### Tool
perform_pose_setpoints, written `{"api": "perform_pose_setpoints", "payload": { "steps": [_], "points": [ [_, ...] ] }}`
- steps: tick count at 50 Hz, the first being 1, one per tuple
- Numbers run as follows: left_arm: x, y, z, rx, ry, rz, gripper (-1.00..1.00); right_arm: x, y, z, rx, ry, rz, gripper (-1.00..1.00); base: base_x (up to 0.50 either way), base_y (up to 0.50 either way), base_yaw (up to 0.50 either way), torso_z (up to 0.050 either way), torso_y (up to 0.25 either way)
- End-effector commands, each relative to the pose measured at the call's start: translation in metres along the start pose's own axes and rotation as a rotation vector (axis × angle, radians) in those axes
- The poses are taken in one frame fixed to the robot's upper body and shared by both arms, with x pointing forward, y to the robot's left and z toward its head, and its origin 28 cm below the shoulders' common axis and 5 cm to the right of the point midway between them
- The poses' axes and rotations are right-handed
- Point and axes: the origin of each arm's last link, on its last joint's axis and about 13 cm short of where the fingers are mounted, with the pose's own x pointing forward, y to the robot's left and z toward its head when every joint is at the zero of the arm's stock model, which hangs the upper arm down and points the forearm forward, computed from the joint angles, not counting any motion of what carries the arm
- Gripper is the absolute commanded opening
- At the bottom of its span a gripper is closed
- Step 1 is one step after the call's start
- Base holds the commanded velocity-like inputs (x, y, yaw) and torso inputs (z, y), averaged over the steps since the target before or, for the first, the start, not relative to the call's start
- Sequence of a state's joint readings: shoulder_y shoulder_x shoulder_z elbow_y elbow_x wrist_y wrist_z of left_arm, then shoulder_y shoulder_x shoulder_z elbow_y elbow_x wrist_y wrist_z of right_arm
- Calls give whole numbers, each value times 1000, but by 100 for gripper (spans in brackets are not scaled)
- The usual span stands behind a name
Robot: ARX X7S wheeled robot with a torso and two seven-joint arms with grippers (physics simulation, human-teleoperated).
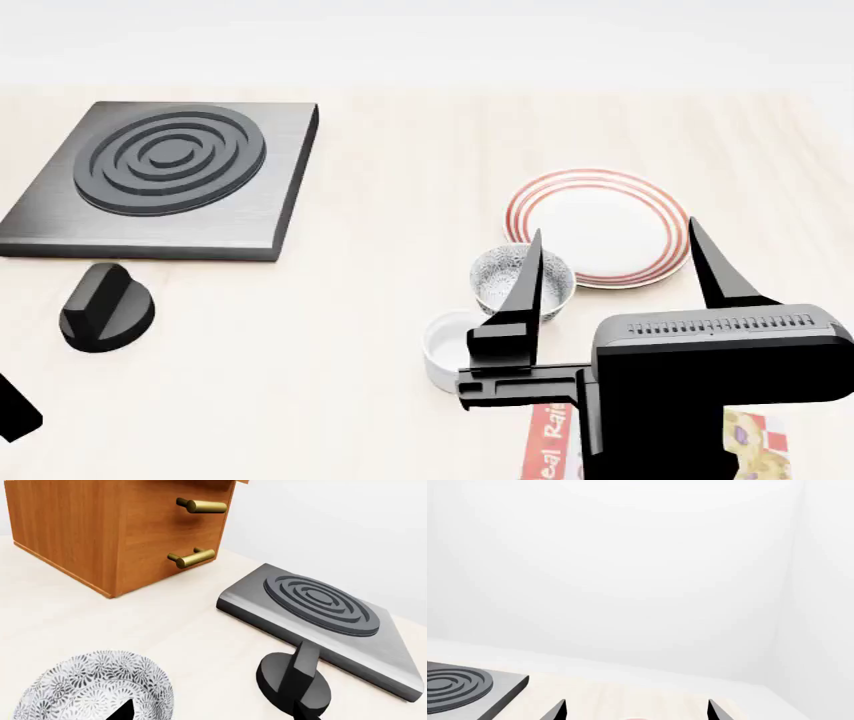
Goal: Pick the akita bowl between the plate and the ramekin and place it on the plate.
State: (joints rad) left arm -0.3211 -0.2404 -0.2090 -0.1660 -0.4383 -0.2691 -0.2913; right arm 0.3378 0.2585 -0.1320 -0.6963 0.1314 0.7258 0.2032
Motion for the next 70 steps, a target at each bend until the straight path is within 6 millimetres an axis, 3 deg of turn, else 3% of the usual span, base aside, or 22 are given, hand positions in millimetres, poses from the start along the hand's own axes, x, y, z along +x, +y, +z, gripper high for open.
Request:
{"api": "perform_pose_setpoints", "payload": {
  "steps": [1,70],
  "points": [
    [0,0,-1,0,-2,0,100,0,0,0,2,-1,-1,100,238,0,0,0,0],
    [0,0,0,0,-4,0,100,0,-1,-2,12,5,-6,100,243,0,0,0,0]
  ]
}}
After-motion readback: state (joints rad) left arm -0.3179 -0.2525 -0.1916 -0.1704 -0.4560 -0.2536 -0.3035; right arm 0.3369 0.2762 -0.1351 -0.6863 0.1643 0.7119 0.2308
